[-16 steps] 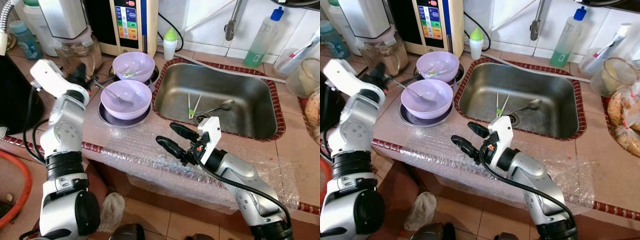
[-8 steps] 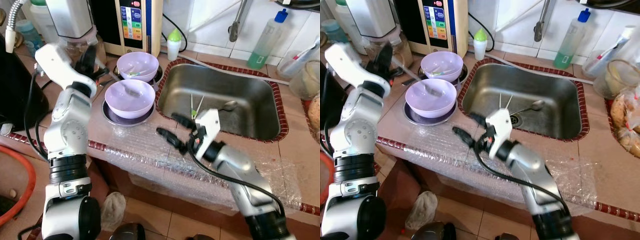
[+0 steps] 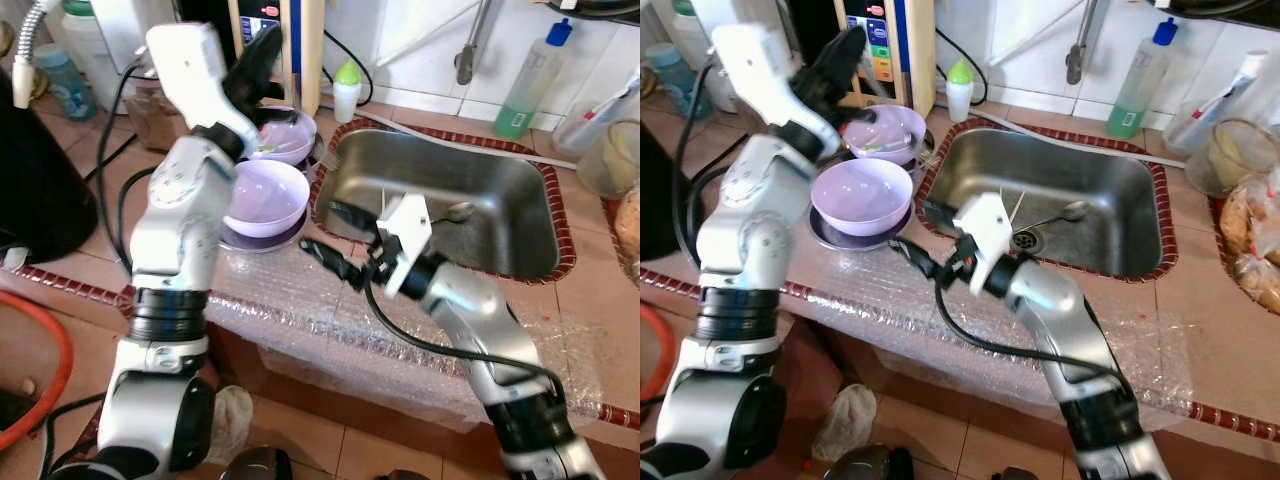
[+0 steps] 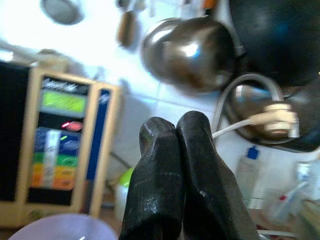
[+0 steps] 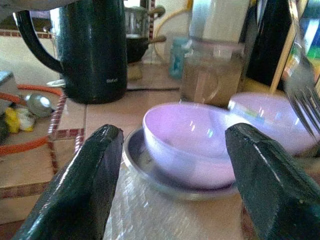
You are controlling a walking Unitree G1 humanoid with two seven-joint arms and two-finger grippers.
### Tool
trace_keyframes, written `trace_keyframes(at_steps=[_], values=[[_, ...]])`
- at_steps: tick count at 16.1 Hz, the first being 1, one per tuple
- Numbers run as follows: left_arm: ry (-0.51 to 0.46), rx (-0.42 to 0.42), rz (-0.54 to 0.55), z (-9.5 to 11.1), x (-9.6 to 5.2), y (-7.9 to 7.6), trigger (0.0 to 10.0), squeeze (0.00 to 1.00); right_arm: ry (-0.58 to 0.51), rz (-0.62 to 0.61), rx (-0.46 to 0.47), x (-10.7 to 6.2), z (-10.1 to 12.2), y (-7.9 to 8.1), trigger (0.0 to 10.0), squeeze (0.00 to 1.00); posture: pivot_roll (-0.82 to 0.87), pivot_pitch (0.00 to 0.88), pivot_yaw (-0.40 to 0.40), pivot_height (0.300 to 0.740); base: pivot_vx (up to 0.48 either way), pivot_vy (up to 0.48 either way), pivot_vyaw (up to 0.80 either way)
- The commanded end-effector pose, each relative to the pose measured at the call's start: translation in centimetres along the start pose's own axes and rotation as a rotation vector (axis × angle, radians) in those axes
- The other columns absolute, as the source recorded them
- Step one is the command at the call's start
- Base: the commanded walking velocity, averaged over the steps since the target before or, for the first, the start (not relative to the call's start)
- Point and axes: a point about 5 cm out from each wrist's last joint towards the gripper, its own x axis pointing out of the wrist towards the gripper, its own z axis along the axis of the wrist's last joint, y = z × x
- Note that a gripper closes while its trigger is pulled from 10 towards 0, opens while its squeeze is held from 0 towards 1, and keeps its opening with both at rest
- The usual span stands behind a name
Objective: Kitchen organization
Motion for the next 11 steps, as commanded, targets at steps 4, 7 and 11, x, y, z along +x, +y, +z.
trace_keyframes(at_steps=[4, 7, 11], values=[[0.072, 0.050, -0.143, -1.7, -0.2, -2.6, 0.0, 0.00, -0.053, -0.147, -0.193, 1.0, 1.3, -1.5, 10.0, 0.00, -0.01, 0.010, 0.066, 0.740, 0.000, 0.000, 0.00], [0.115, 0.047, -0.157, -3.2, -0.8, -3.3, 0.0, 0.00, -0.035, -0.261, -0.270, 1.0, 1.1, -3.1, 10.0, 0.00, 0.00, 0.010, 0.070, 0.740, 0.000, 0.000, 0.00], [0.127, 0.043, -0.187, -3.6, -1.1, -3.9, 0.0, 0.00, 0.010, -0.341, -0.249, 1.4, 0.0, -4.1, 9.0, 0.00, 0.00, 0.011, 0.072, 0.740, 0.000, 0.000, 0.00]])
